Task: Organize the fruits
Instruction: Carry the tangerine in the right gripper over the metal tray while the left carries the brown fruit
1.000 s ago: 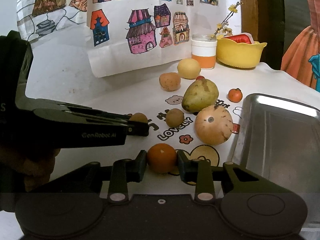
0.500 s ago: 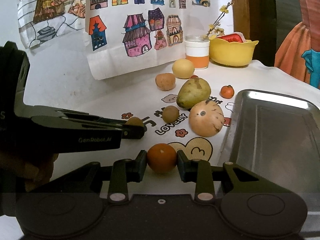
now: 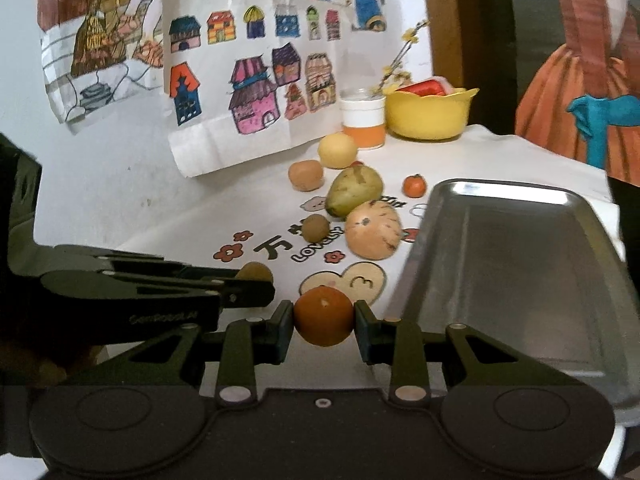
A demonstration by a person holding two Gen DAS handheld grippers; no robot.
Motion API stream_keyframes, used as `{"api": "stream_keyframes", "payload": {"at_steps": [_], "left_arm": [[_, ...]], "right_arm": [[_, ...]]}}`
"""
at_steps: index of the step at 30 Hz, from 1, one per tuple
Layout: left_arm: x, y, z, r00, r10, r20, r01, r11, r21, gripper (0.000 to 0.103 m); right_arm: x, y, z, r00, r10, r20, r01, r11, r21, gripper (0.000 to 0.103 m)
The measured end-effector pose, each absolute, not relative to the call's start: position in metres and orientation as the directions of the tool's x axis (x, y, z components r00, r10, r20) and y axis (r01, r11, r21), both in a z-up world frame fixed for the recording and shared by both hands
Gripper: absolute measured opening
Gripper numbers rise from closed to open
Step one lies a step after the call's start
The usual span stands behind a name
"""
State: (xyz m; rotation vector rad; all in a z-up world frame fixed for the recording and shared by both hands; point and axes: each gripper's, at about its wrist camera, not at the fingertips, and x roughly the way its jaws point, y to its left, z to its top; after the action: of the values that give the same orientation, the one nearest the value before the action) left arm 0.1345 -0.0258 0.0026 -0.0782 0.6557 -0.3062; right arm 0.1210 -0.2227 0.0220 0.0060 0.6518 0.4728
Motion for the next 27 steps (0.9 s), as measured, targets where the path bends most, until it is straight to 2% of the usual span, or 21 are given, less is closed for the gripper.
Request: {"api": "stream_keyframes", "payload": {"at_steps": [16,27], "left_arm": [[0.09,-0.079,0.037,0.765,-0.384,-0.516,0.331,0.923,-0.196,0.027],[0.097,-0.106,0.068,0.79,-0.408,-0.458,0.373,0.912,-0.17,0.027]], "right_arm": [[0.054,-0.303,0.052,0.783,0.33,-0.527,-0.303,0.943,0.141,0.035],[0.04,-0.363,0.077,0.834,0.221,-0.505,-0.22,0.973,0.063,0.035]]}}
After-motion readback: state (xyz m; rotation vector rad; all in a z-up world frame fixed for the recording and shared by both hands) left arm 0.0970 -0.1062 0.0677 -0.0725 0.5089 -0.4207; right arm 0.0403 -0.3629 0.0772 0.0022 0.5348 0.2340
